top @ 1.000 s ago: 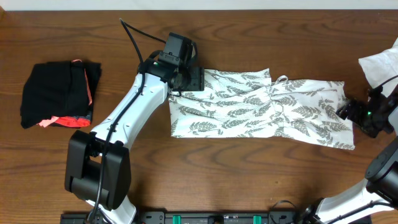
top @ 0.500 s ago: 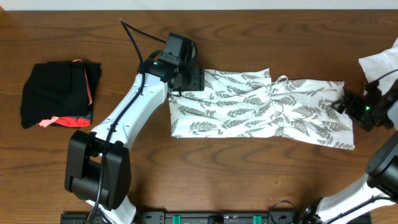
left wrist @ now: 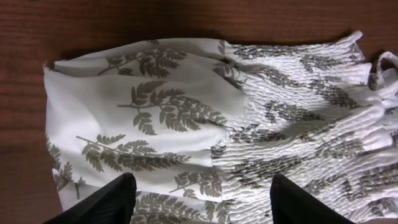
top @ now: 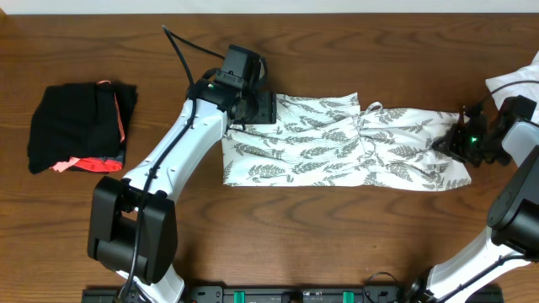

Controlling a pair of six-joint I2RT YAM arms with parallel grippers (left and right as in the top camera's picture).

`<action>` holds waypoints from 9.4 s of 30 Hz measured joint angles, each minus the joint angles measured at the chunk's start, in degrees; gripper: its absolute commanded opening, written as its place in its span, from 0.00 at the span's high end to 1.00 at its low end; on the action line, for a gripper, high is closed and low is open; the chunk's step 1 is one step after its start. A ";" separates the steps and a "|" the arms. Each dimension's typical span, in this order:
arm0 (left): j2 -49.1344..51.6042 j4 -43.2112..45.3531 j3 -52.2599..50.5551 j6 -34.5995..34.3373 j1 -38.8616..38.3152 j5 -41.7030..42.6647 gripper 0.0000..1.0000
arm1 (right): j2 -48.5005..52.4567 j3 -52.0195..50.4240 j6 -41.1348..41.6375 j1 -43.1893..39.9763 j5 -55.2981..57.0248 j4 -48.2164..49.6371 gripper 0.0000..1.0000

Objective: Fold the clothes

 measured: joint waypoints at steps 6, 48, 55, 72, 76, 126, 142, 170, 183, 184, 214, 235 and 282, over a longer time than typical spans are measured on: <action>0.00 -0.07 0.00 0.02 0.00 0.00 0.30 | 0.04 -0.04 3.67 -0.57 -0.46 -0.11 0.99; 0.00 -0.66 0.00 0.00 0.00 0.00 0.30 | -14.95 3.08 28.55 48.37 33.53 -15.43 0.95; 0.00 -0.98 0.00 0.02 0.00 0.00 0.30 | -11.56 3.08 29.57 49.64 34.58 -15.39 0.83; 0.00 -0.85 0.00 0.00 -4.26 0.00 0.30 | -11.56 3.15 25.79 49.94 29.92 -12.13 0.74; 0.00 -0.22 0.00 0.00 -5.44 0.00 0.30 | -11.89 4.00 23.43 50.82 28.87 -12.15 0.73; 0.00 -4.33 0.00 -0.87 0.35 -4.74 0.30 | -19.98 -11.23 17.31 35.78 14.56 -10.62 0.79; 0.00 -5.44 0.00 -0.87 0.35 -4.74 0.30 | -20.04 -11.23 7.58 43.19 8.52 -4.79 0.76; 0.00 -6.91 0.00 -0.87 0.33 -4.76 0.30 | -25.00 -19.93 9.79 42.64 12.22 4.24 0.54; 0.00 -5.81 0.00 -0.83 3.54 -7.67 0.25 | -30.23 -8.96 9.73 41.46 12.98 1.60 0.60; 0.00 -5.81 0.00 -0.85 4.35 -7.78 0.25 | -28.04 -9.01 9.73 41.66 13.05 1.86 0.60; 15.61 -5.90 0.50 8.72 20.33 15.98 0.22 | -8.55 -7.08 9.53 42.51 9.07 6.54 0.63; 21.75 -10.32 1.31 18.23 19.58 31.54 0.94 | -8.50 -7.08 9.51 42.51 8.87 6.58 0.63; -8.28 -19.93 0.24 15.41 27.02 0.61 0.94 | -25.42 4.68 13.14 42.66 9.62 -6.51 0.44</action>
